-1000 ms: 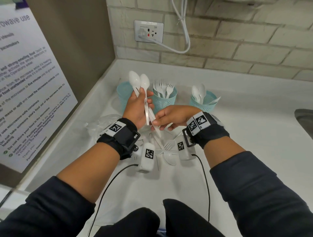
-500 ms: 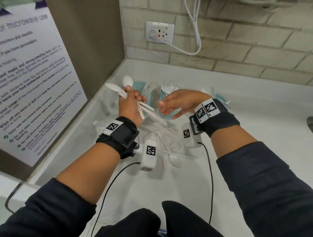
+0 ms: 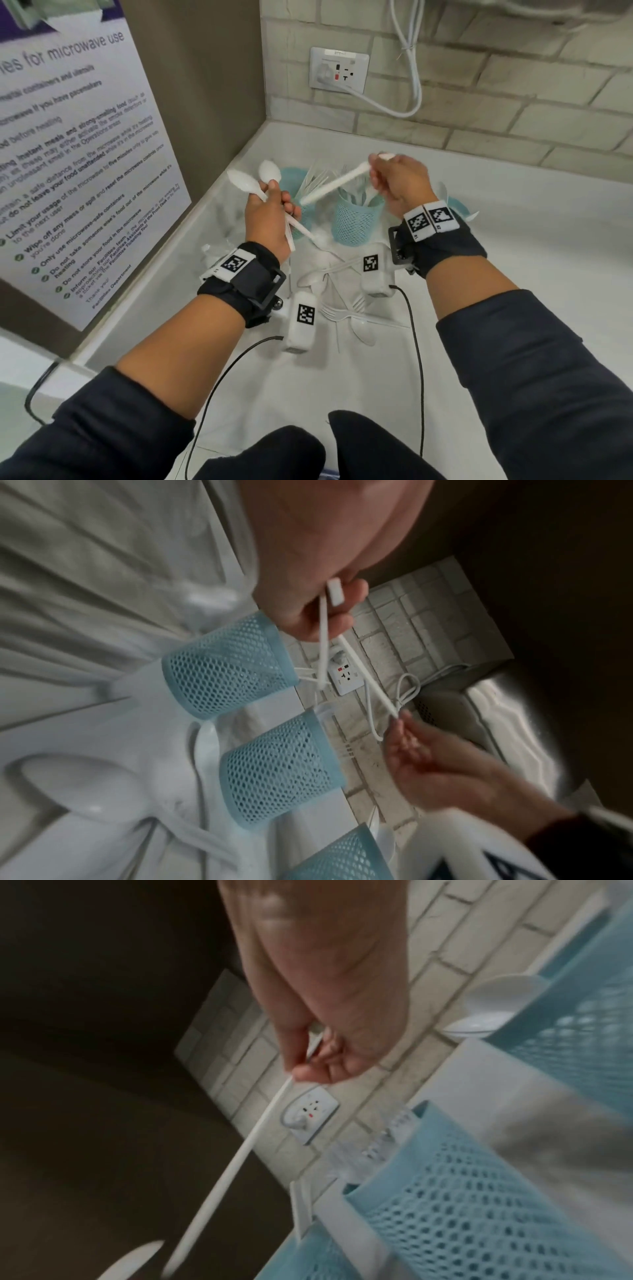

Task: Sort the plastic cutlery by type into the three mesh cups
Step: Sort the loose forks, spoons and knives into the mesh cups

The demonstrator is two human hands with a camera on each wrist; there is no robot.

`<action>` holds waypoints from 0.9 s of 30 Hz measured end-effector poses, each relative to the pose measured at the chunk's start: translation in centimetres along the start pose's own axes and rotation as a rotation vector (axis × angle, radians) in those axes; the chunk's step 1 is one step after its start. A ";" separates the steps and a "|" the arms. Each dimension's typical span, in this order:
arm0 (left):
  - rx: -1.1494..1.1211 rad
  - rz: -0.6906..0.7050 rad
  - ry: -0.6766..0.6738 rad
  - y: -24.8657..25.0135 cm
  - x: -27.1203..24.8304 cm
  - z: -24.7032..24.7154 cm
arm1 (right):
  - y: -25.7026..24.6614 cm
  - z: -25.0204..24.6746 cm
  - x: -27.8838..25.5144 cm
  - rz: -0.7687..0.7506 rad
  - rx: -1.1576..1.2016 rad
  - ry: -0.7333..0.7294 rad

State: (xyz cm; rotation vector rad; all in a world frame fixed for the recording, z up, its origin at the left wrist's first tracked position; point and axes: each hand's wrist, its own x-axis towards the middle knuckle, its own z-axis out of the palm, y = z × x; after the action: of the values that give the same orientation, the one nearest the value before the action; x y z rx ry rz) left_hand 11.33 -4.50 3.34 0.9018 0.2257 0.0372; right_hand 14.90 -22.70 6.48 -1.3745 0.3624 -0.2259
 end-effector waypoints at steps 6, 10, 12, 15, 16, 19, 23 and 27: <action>0.134 -0.051 -0.005 -0.5 -0.3 0.0 | -0.8 3.7 -1.0 -0.495 -0.181 0.149; 0.177 -0.096 0.021 -0.7 -0.4 -0.3 | 0.7 5.8 -0.8 -0.596 -0.599 0.007; 0.171 -0.118 0.028 -0.8 -0.5 -0.4 | 1.7 6.8 -0.3 -0.612 -0.848 -0.062; 0.181 -0.138 0.028 -0.8 -0.7 -0.6 | 2.6 7.6 0.0 -0.584 -1.166 -0.096; 0.192 -0.147 0.026 -0.8 -0.7 -0.7 | 2.8 7.7 -0.2 -0.543 -1.248 -0.126; 0.222 -0.179 0.019 -0.6 -0.9 -0.9 | 3.1 7.4 -0.9 -0.396 -1.378 -0.252; 0.226 -0.203 0.003 -0.7 -1.0 -1.0 | 2.9 6.8 -1.0 -0.420 -1.217 -0.228; 0.250 -0.212 -0.057 -1.2 -1.5 -0.1 | 2.2 6.2 -0.9 -0.511 -1.010 -0.136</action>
State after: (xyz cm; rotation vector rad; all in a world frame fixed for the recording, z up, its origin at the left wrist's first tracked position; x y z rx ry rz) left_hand 9.80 -5.30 2.60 1.1211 0.2756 -0.2172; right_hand 16.27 -16.31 5.41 -2.4636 -0.0304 -0.3916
